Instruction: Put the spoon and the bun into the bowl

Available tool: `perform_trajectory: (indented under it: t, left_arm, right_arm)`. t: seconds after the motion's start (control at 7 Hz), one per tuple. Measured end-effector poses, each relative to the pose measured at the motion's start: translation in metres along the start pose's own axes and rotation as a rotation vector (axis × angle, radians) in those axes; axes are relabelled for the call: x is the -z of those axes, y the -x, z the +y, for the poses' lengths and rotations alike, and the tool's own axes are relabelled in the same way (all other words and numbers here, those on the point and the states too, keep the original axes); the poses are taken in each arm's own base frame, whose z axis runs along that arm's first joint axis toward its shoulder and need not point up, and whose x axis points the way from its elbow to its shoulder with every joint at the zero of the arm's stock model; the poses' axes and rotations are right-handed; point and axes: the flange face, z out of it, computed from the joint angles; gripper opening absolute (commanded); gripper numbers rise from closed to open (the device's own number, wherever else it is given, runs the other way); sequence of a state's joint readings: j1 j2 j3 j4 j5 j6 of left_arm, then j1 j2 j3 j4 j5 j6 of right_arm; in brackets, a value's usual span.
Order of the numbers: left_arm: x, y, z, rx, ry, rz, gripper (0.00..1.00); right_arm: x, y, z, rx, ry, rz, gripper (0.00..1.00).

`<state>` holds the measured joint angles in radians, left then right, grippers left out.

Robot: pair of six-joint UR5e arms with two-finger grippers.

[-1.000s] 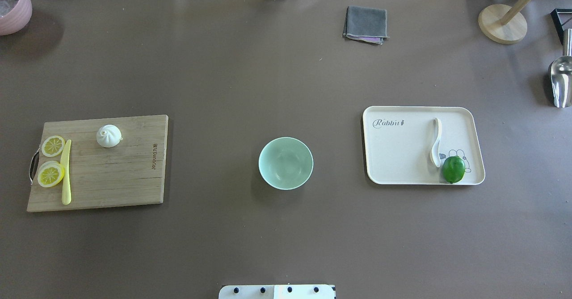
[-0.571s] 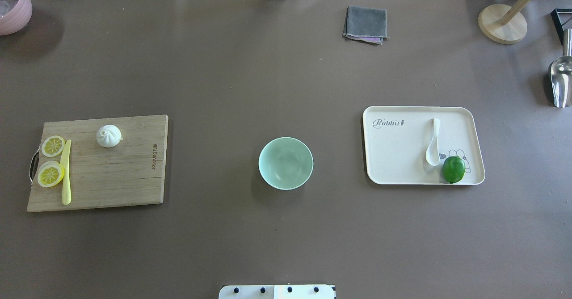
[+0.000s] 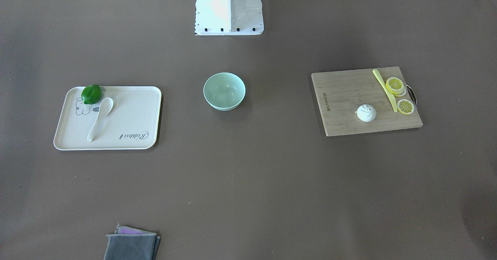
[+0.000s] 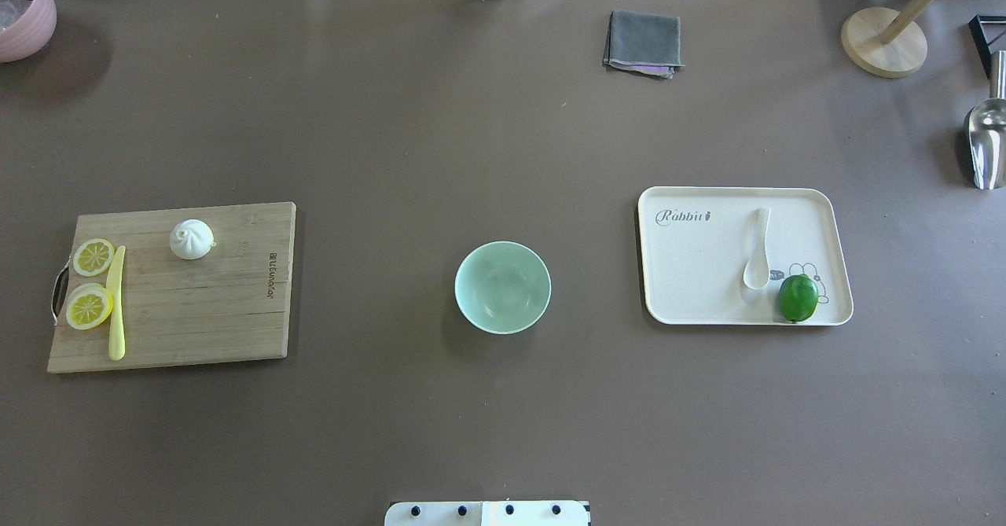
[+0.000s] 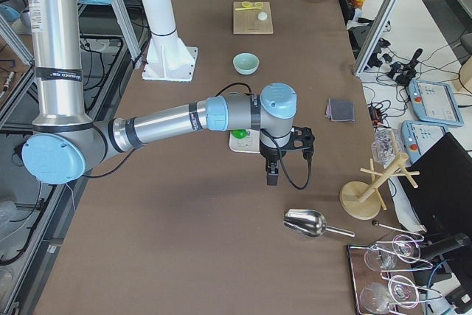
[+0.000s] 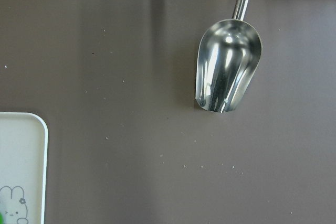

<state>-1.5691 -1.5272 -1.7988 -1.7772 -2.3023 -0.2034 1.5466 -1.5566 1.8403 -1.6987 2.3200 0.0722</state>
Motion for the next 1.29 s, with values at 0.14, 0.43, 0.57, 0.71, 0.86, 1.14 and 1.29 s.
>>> perform_trajectory:
  t: [0.14, 0.43, 0.57, 0.71, 0.86, 1.14, 1.29]
  left_arm:
    - [0.002, -0.019, -0.017, -0.053, -0.029, 0.037, 0.98]
    - [-0.013, -0.062, -0.031, -0.159, -0.062, 0.115, 0.98]
    - [-0.027, -0.093, -0.041, -0.163, -0.058, 0.149, 0.98]
    - [-0.043, -0.120, -0.054, -0.146, -0.041, 0.174, 0.98]
    - [-0.057, -0.136, -0.066, -0.103, -0.021, 0.186, 0.98]
    - [-0.085, -0.171, -0.074, -0.047, -0.004, 0.203, 0.98]
    - [-0.100, -0.189, -0.070, -0.066, -0.003, 0.190, 0.98]
  right_arm:
    - [-0.006, 0.011, -0.008, 0.067, -0.039, 0.002, 1.00]
    - [-0.038, 0.025, -0.021, 0.162, -0.087, -0.029, 1.00]
    - [-0.050, 0.040, -0.028, 0.154, -0.105, -0.065, 1.00]
    - [-0.060, 0.070, -0.042, 0.104, -0.103, -0.102, 1.00]
    - [-0.074, 0.111, -0.058, 0.043, -0.084, -0.129, 1.00]
    - [-0.107, 0.187, -0.069, -0.080, -0.046, -0.124, 1.00]
    - [-0.125, 0.216, -0.064, -0.126, -0.027, -0.110, 1.00]
